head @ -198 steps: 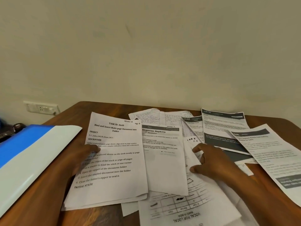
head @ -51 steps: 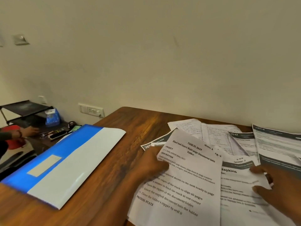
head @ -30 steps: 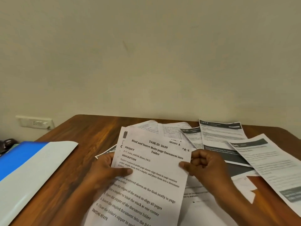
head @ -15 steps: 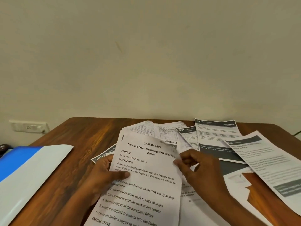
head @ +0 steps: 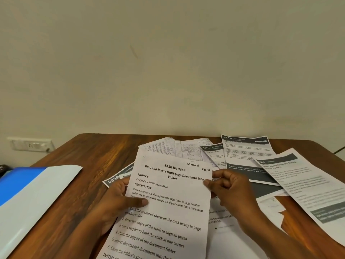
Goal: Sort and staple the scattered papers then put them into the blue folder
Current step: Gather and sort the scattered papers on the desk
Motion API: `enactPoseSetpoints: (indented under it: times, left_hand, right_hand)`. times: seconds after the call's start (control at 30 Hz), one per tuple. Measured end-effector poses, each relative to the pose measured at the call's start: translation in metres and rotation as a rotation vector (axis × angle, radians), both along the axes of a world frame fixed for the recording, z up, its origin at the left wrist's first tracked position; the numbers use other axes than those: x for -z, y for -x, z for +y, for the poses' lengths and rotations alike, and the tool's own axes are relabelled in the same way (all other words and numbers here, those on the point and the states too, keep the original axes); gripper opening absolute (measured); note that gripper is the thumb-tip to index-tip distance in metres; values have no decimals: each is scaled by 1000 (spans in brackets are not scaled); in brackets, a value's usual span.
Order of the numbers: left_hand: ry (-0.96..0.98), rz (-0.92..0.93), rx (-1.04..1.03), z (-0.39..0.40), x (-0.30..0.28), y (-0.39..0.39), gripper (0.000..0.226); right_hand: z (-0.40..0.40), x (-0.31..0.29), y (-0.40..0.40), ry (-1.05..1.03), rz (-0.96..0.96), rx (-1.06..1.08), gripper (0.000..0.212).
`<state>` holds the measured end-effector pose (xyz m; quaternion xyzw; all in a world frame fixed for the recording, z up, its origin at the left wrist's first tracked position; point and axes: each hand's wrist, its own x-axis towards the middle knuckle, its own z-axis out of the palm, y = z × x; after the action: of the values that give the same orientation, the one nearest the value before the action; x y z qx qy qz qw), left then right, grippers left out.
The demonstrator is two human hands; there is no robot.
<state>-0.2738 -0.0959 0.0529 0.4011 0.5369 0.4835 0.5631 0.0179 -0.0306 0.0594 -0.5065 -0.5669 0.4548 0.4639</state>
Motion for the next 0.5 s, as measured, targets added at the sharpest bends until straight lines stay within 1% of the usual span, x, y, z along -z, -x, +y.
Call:
enactPoseSetpoints:
  times: [0.27,0.4,0.5]
  left_hand:
    - [1,17,28,-2,-2,-1,55]
    - [-5,16,33,-2,0,0,55]
    - [-11,11,32,-1,2,1,53]
  right_hand:
    - [2,4,-1,-3,3,-1,10]
    - [1,7,0,-40,-44,-13,11]
    - [-2,8,2,-55,-45,-47,13]
